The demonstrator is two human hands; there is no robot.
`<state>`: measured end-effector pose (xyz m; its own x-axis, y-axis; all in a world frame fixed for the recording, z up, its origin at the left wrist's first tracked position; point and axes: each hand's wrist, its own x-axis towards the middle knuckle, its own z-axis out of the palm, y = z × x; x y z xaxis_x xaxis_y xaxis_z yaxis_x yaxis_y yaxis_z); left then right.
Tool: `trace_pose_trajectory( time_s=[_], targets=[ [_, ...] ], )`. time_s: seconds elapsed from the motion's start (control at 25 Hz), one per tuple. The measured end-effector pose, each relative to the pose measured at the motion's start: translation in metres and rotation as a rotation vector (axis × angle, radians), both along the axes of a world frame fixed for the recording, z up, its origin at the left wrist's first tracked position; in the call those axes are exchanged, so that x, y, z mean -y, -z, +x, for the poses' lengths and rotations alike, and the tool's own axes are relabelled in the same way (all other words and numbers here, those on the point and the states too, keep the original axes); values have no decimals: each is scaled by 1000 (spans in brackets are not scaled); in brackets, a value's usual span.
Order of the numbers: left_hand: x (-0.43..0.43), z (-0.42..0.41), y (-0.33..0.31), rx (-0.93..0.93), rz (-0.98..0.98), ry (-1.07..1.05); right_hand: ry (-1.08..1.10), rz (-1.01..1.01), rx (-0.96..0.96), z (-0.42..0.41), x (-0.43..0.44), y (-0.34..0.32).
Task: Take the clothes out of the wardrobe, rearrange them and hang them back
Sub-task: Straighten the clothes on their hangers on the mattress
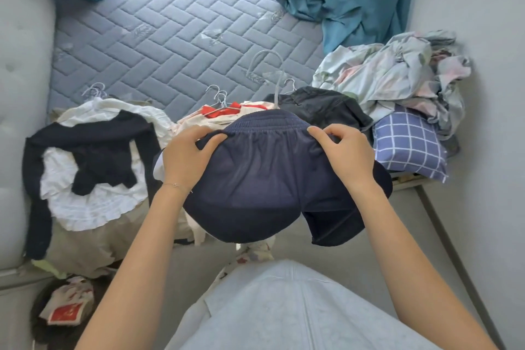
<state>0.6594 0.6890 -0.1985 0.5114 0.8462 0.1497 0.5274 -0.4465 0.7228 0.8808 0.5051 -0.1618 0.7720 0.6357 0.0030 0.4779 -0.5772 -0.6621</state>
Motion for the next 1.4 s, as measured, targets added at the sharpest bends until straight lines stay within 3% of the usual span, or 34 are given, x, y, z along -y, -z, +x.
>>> trace_pose_trajectory(
  time_s=[0.44, 1.0, 1.24, 1.4],
  targets=[
    [-20, 165, 6, -109, 14, 105, 61, 0, -32, 154, -2, 28],
    [54, 371, 18, -94, -53, -162, -202, -26, -61, 402, 6, 24],
    [-10, 427, 58, -66, -86, -161, -200, -6, -27, 454, -66, 53],
    [-85, 452, 127, -100, -118, -187, -207, -48, -65, 475, -140, 119]
  ],
)
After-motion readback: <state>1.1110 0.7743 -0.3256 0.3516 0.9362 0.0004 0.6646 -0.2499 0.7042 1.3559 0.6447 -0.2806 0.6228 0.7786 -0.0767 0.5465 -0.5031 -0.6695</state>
